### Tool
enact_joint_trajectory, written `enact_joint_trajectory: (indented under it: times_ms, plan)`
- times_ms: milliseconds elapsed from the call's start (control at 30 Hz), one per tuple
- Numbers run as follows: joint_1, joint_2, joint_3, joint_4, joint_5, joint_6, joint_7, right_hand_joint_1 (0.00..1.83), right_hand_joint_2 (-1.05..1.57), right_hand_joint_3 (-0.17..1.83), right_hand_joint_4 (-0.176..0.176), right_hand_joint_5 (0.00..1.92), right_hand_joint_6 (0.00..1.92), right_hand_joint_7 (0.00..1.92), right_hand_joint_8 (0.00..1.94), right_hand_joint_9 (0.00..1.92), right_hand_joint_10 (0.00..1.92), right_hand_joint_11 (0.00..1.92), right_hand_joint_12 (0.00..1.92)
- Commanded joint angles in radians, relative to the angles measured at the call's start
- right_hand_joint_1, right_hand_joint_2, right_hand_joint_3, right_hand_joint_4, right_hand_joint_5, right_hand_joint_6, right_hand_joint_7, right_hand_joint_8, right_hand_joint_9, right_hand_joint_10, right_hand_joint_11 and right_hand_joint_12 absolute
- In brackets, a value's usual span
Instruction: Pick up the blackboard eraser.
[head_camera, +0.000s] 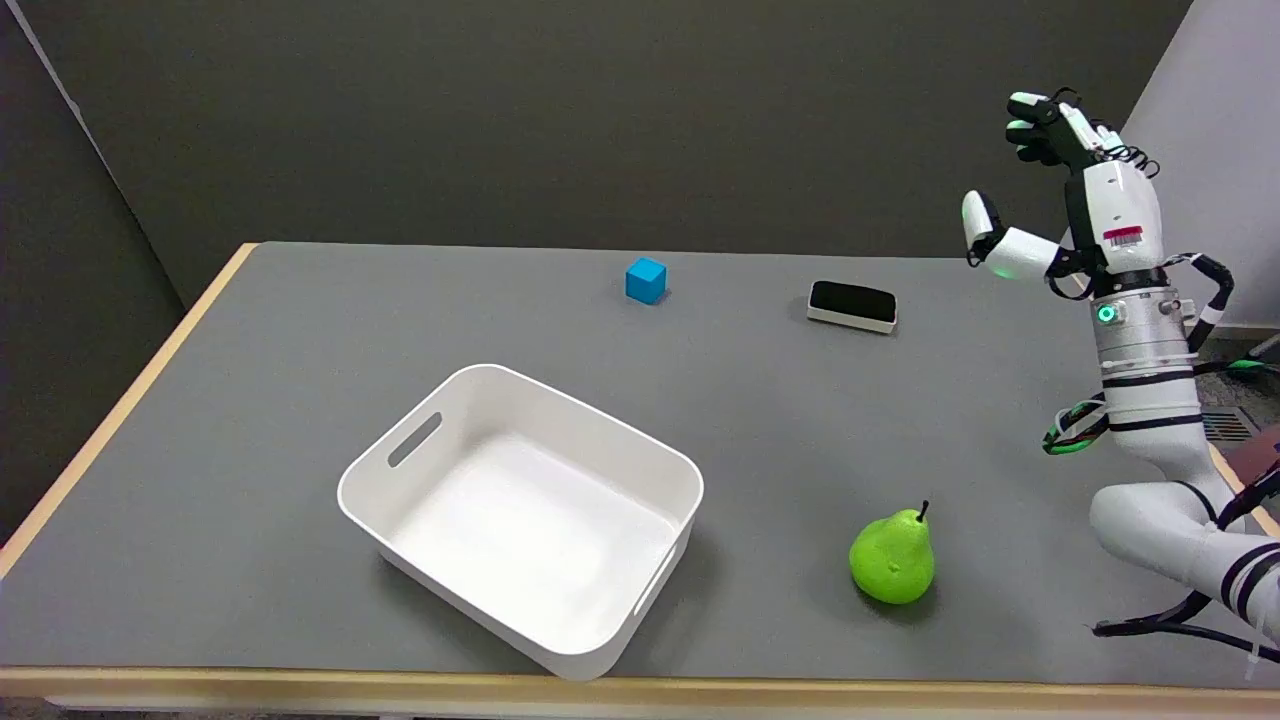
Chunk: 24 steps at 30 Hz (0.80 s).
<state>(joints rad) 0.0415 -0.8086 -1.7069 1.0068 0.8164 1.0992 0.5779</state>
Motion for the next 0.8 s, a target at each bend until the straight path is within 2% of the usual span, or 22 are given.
enact_joint_trajectory:
  times_ms: [33,167,400,467,633,800]
  plan:
    - [0.001,0.009,0.004,-0.007,-0.035,-0.038,0.004,0.73,0.68,0.92,0.026,0.3,0.53,0.51,0.55,0.43,1.04,0.24,1.42]
    - [0.002,0.027,0.007,0.025,-0.082,-0.096,0.004,0.73,0.68,0.92,0.026,0.3,0.54,0.51,0.56,0.43,1.04,0.24,1.42]
    - [0.076,0.053,0.009,0.088,-0.286,-0.374,0.0,0.7,0.67,0.91,0.024,0.3,0.53,0.5,0.54,0.41,1.02,0.23,1.41]
    - [0.149,0.056,-0.036,0.084,-0.343,-0.481,0.004,0.69,0.67,0.91,0.023,0.3,0.53,0.5,0.54,0.41,1.01,0.22,1.41]
    - [0.33,0.046,-0.175,0.014,-0.367,-0.675,0.0,0.61,0.65,0.89,0.029,0.29,0.52,0.47,0.5,0.37,0.95,0.21,1.38]
    - [0.504,0.037,-0.355,-0.032,-0.408,-0.914,-0.006,0.57,0.62,0.91,0.071,0.3,0.55,0.48,0.49,0.39,0.91,0.22,1.36]
